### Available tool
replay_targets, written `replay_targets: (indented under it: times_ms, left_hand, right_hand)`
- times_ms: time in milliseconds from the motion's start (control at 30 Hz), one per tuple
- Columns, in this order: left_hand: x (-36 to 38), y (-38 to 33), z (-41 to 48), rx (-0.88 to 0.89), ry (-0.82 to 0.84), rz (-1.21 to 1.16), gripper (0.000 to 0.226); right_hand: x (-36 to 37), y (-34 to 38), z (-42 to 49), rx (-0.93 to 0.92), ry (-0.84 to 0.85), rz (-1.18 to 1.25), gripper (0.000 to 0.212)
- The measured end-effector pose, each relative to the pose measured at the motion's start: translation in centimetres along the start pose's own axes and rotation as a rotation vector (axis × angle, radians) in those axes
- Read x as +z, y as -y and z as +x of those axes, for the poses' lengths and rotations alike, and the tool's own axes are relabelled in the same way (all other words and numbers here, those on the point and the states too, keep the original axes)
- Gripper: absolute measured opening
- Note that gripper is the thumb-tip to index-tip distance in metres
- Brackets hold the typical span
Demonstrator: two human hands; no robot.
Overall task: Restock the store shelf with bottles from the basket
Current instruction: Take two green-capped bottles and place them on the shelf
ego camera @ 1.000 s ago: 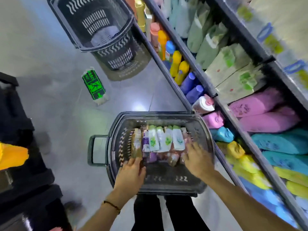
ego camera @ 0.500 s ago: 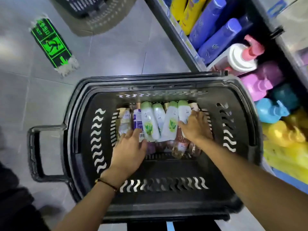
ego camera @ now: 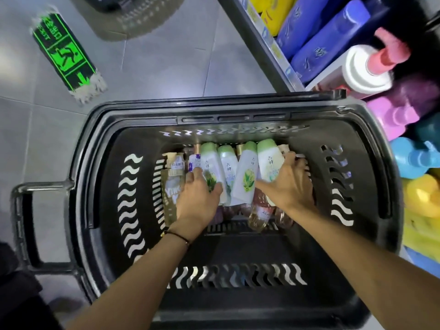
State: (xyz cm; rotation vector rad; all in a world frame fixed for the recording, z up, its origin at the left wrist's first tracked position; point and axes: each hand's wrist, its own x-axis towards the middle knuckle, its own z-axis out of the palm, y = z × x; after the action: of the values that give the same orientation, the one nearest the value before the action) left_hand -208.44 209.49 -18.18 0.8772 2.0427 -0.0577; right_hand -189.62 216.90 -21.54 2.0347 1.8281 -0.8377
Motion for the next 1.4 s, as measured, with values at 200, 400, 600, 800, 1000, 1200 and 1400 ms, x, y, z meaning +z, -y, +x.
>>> replay_targets:
  times_ms: [200,400,600,800,1000,1200,1400]
  left_hand:
    - [2.8,-2.4,3.3,-0.254,-0.017,-0.141,0.090]
    - [3.3,-2.1,4.6,-0.384,-0.028,-0.267,0.106]
    - [4.7,-1.8,4.2,-0.387,-0.135,-0.325,0.090]
    - [4.8,-1.7,3.7,-0.299,-0.155,-0.344,0.097]
    - [2.7,-0.6,1.2,-0.189,-0.133,-0.333,0.094]
    - [-6.8,-3.1,-9.6,-0.032,-0.253,-0.444,0.066]
    - [-18.2,-7.4,-21.4,-0.049,-0.223,-0.501,0.063]
  right_hand:
    - [-0.9,-1.4,-1.4,-0.003,-0.002,0.252,0.083]
    - [-0.9,-1.8,-2.2,0.027,0.039,0.373,0.095]
    - [-0.8,-1.8,-3.2,0.004,0.008,0.407,0.084]
    - [-0.6,-2.0,-4.0,-0.042,-0.017,0.433,0.090]
    - [-2.7,-1.1,-6.4,-0.057,0.007,0.559,0.074]
    - [-11.0,1.8,-14.4,-0.076,0.079,0.683,0.072]
    - [-23.3,4.4,-21.3,-0.178,0.038,0.652,0.076]
